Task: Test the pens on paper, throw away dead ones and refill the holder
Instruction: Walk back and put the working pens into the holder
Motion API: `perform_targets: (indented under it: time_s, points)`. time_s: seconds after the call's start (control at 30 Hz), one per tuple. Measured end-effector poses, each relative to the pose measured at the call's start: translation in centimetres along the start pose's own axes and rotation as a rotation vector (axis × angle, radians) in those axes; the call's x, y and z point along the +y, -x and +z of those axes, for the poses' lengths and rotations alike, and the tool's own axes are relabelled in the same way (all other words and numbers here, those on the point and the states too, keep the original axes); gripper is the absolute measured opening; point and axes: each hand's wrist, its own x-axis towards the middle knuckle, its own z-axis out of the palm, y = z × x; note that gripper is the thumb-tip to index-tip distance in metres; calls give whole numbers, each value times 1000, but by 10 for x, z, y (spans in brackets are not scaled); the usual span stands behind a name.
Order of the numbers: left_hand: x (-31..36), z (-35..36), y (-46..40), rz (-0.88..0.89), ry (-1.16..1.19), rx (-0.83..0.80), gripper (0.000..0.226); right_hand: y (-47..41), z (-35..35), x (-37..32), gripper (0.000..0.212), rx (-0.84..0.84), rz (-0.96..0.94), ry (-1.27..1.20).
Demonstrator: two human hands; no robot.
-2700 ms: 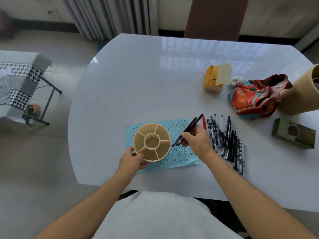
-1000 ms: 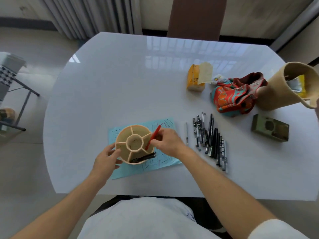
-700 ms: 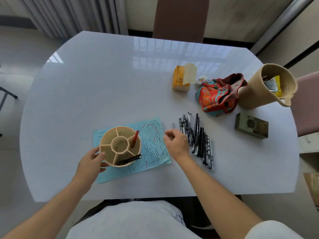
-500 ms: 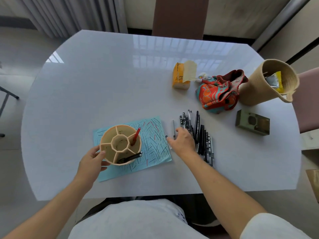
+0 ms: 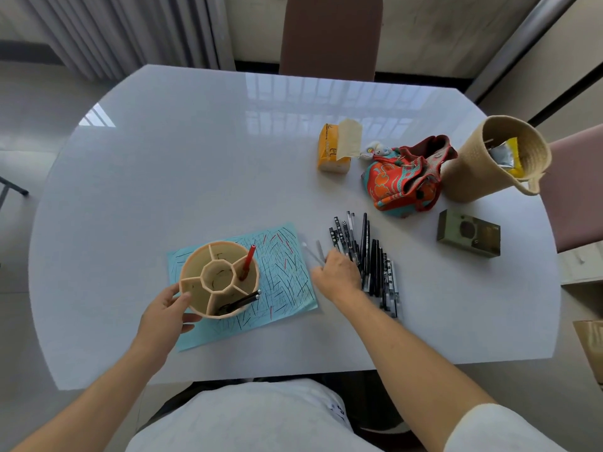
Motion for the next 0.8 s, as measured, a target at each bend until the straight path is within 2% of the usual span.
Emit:
perform_targets:
  time_s: [0.07, 0.17, 0.27, 0.3, 0.37, 0.47, 0.57, 0.7, 0.8]
  points:
    - [0, 0, -1, -3, -5, -1, 26, 1, -3, 3, 1, 26, 26, -135]
    - [0, 1, -2, -12, -14, 0, 27, 2, -14, 6, 17, 24, 90, -460]
    - [1, 0, -3, -12, -9, -2, 26, 8, -25, 2, 14, -216, 172, -1127]
    - [1, -1, -2, -11, -4, -3, 24, 11, -27, 0, 20, -305, 167, -1299]
    - [2, -1, -2, -10, 2, -3, 22, 16, -31, -4, 32, -473, 116, -1469]
    - [4, 0, -3, -13, 1, -1, 21, 21, -31, -14, 41, -661, 43, -1559]
    - [6, 0, -1, -14, 11, -1, 21, 25, -29, -26, 41, -716, 44, -1567]
    - [12, -3, 3, 5, 15, -6, 20, 25, -27, -53, 25, -612, -9, -1488]
    - [23, -6, 1, 30, -3, -4, 19, 18, -35, -85, 20, -503, -99, -1549]
